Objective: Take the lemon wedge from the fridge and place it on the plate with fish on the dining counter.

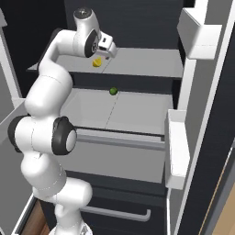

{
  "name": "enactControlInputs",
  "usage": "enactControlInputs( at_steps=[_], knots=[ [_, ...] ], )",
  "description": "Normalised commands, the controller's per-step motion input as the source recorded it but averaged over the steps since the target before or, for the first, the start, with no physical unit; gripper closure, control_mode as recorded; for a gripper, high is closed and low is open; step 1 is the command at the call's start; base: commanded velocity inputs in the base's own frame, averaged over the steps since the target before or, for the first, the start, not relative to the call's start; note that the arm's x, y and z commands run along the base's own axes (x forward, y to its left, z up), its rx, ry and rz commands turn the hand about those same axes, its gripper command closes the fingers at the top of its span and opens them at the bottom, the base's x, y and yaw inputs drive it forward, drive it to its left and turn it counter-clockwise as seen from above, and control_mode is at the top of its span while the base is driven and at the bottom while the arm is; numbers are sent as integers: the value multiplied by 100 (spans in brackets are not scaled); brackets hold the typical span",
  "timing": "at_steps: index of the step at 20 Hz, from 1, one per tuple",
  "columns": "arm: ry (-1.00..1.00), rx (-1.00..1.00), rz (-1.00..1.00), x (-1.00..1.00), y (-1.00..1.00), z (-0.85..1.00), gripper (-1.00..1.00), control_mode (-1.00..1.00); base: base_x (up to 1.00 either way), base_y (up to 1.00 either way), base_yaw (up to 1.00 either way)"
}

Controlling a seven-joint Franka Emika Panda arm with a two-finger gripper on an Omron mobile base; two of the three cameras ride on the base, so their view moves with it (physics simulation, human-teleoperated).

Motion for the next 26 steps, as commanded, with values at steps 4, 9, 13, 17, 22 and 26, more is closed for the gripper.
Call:
enactControlInputs(
  at_steps=[4,9,13,17,22,26],
  knots=[
    [0,0,2,0,11,-12,-100,-100,0,0,0],
    [0,0,3,0,8,-17,-100,-100,0,0,0],
    [0,0,2,0,0,-21,-100,-100,0,0,0],
    [0,0,1,0,0,-22,-100,-100,0,0,0],
    [0,0,2,0,0,-20,-100,-100,0,0,0],
    [0,0,1,0,0,-21,-100,-100,0,0,0]
  ],
)
